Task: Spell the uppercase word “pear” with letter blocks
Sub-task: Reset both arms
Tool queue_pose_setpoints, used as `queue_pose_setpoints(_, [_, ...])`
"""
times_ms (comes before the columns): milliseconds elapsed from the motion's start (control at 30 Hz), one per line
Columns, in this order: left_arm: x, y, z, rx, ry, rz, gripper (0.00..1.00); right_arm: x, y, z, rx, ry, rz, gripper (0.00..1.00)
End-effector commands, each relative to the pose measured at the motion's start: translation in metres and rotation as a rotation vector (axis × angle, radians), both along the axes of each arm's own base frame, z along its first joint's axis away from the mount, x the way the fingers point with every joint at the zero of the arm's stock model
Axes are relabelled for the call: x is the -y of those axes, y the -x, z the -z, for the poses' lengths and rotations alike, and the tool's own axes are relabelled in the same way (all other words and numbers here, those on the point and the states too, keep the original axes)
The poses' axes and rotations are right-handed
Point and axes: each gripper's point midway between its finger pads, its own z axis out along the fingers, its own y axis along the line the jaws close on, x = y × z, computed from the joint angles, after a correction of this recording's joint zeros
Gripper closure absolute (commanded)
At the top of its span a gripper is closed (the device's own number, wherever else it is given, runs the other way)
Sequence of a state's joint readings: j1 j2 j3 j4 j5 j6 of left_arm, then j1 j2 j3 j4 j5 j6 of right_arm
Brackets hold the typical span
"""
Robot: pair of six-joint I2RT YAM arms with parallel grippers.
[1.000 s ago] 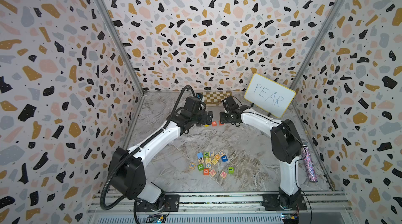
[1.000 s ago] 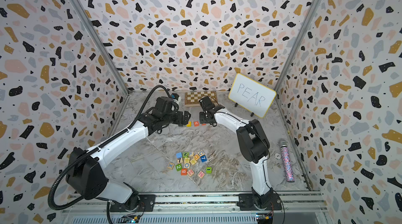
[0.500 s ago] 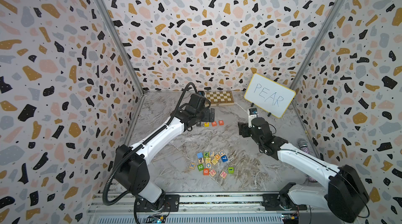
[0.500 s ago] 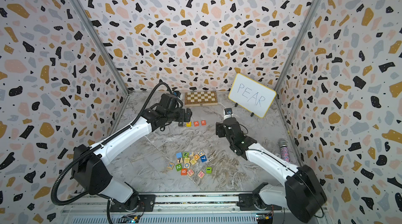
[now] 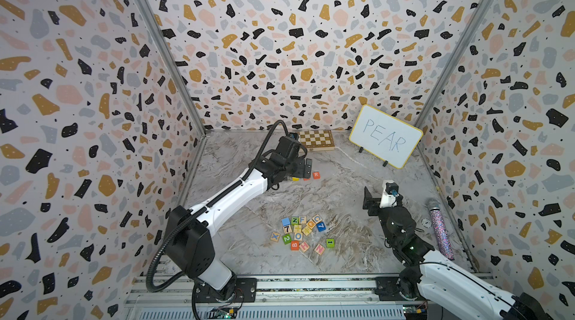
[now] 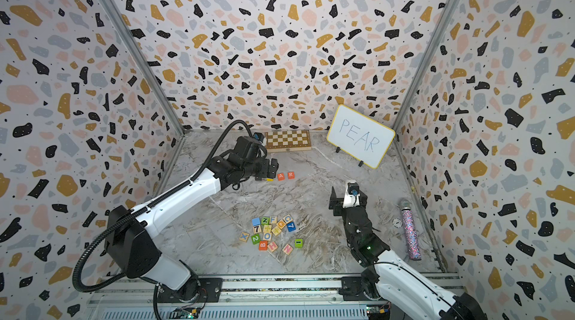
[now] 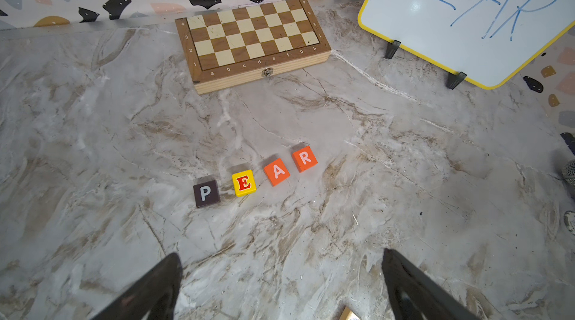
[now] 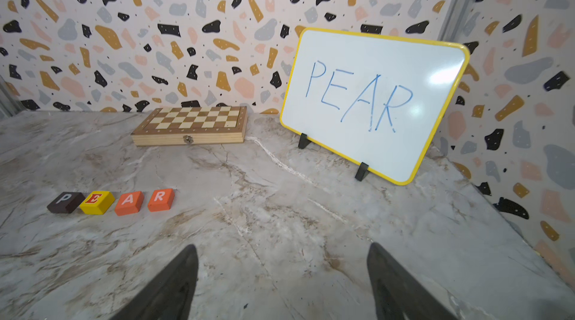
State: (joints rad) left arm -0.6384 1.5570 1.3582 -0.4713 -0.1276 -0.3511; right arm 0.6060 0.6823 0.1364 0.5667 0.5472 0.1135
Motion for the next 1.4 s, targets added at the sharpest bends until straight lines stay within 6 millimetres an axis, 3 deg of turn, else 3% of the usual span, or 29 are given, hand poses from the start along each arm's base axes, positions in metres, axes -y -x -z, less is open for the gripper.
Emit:
queue_pose_setpoints(0, [-0.003, 0.006, -0.019, 0.071, 0.006, 0.007, 0.01, 0.019, 0.007, -0.027, 0.136, -0.029, 0.073, 0.01])
queue_pose_setpoints(167, [-0.009, 0.020, -0.035, 0.186, 0.054, 0.041, 0.01, 0.036, 0.013, -0.017, 0.137, -0.116, 0.116, 0.01])
queue_pose_setpoints(333, [-0.036, 0.034, -0.049, 0.331, 0.068, -0.006, 0.01, 0.050, 0.018, -0.005, 0.134, -0.129, 0.181, 0.01])
queue_pose_setpoints(433, [-0.058, 0.041, -0.044, 0.401, 0.031, -0.053, 0.01, 0.052, 0.017, -0.006, 0.157, -0.129, 0.185, 0.01])
queue_pose_setpoints(600, [-0.112, 0.051, -0.020, 0.497, -0.087, -0.235, 0.01, 0.059, 0.005, -0.007, 0.142, -0.093, 0.234, 0.01])
queue_pose_setpoints(800, [-0.155, 0.056, 0.008, 0.512, -0.216, -0.300, 0.01, 0.070, -0.016, -0.002, 0.096, -0.036, 0.292, 0.01])
queue_pose_setpoints(967, [-0.187, 0.051, 0.031, 0.526, -0.259, -0.368, 0.01, 0.088, -0.040, 0.012, 0.028, -0.061, 0.351, 0.00])
queue_pose_setpoints(1067, [-0.207, 0.048, 0.042, 0.540, -0.298, -0.416, 0.01, 0.087, -0.050, 0.012, 0.028, -0.045, 0.319, 0.00])
queue_pose_setpoints(1267, [-0.246, 0.035, 0.071, 0.535, -0.220, -0.497, 0.01, 0.090, -0.058, 0.006, 0.050, 0.020, 0.288, 0.01])
queue_pose_setpoints(1367, [-0.262, 0.026, 0.084, 0.518, -0.208, -0.540, 0.01, 0.107, -0.065, 0.018, 0.004, 0.010, 0.339, 0.01])
